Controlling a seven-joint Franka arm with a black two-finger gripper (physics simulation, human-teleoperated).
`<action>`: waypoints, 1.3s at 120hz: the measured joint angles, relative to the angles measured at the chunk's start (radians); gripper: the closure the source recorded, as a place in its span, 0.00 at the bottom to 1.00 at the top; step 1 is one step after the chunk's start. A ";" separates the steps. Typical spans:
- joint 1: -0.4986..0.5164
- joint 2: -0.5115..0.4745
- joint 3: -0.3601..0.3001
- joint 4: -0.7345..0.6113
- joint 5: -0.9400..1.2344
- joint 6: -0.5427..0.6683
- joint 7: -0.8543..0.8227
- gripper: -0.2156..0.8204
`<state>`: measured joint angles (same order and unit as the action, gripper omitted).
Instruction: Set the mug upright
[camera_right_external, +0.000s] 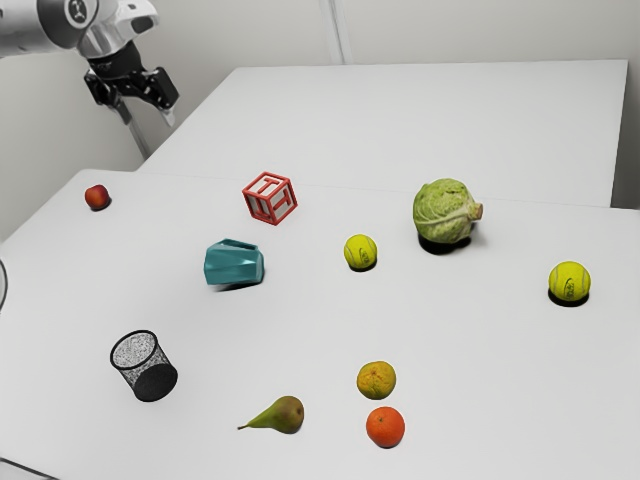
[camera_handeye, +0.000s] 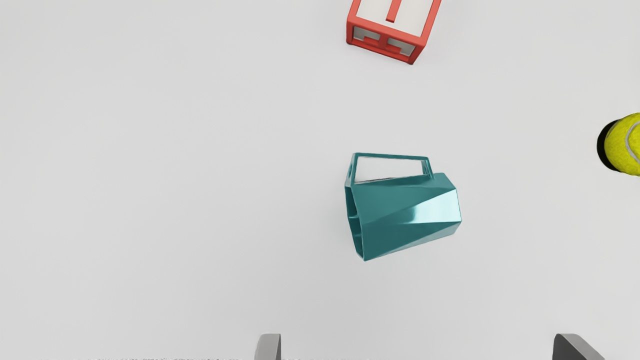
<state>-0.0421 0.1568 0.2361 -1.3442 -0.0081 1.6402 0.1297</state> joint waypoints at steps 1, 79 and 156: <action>-0.002 -0.005 0.000 -0.002 -0.003 -0.002 0.001 0.22; 0.193 0.216 0.253 -0.495 -0.974 0.109 0.541 0.23; 0.149 0.392 0.222 -0.446 -1.240 0.015 0.881 0.23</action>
<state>0.1065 0.5485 0.4576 -1.7904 -1.2478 1.6551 1.0103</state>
